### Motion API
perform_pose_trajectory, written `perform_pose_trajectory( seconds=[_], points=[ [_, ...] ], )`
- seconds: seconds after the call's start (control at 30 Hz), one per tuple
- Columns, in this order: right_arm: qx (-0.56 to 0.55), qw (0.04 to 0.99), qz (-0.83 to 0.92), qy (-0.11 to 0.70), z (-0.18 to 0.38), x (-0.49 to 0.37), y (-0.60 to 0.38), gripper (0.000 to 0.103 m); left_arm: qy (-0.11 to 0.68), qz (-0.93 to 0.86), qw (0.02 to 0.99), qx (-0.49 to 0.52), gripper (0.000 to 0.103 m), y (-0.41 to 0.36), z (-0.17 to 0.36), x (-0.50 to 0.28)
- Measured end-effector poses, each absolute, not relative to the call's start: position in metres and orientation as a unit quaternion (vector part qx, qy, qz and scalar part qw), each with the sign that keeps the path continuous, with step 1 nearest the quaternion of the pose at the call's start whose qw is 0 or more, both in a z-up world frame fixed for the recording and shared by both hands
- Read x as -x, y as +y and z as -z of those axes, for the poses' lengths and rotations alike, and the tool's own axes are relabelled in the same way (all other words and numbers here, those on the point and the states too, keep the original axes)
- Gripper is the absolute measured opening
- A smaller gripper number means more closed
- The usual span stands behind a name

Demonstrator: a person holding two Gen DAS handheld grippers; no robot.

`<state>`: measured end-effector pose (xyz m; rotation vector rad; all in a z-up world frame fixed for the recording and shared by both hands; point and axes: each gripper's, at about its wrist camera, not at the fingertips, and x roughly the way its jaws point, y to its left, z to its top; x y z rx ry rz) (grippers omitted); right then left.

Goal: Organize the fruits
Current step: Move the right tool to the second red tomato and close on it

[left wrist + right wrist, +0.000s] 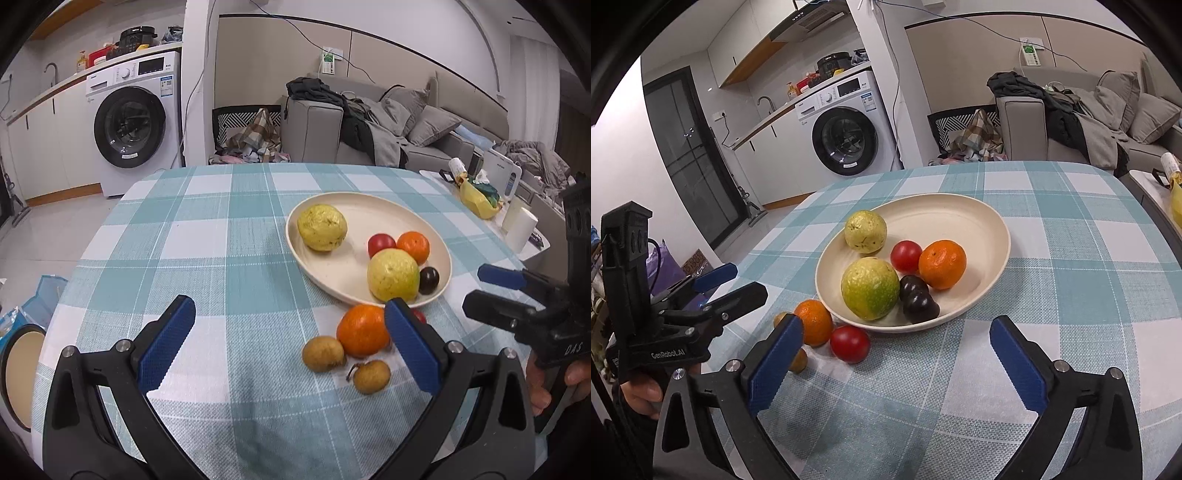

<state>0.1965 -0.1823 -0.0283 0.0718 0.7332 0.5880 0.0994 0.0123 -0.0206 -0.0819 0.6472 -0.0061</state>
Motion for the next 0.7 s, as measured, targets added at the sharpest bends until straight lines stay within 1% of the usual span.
perform_pose_trajectory(
  seconds=[0.37,0.4,0.43,0.5,0.57,0.63,0.7],
  points=[
    [-0.025,0.873,-0.308,0.378,0.029,-0.19,-0.168,0.101,0.322,0.002,0.946,0.039,0.102,0.016,0.027,-0.09],
    [-0.023,0.871,-0.309,0.382,0.03,-0.189,-0.167,0.098,0.321,0.004,0.946,0.04,0.102,0.016,0.027,-0.091],
    [-0.02,0.868,-0.311,0.386,0.031,-0.189,-0.165,0.092,0.322,0.005,0.946,0.041,0.102,0.016,0.027,-0.091],
    [-0.016,0.86,-0.32,0.397,0.034,-0.188,-0.162,0.084,0.323,0.008,0.946,0.041,0.102,0.016,0.028,-0.092],
    [-0.008,0.856,-0.322,0.404,0.037,-0.188,-0.158,0.08,0.325,0.012,0.945,0.041,0.102,0.016,0.028,-0.093],
    [0.001,0.853,-0.324,0.409,0.04,-0.187,-0.155,0.072,0.327,0.015,0.944,0.041,0.102,0.015,0.029,-0.094],
    [0.007,0.852,-0.323,0.412,0.042,-0.186,-0.152,0.069,0.329,0.017,0.943,0.041,0.102,0.015,0.03,-0.095]
  ],
)
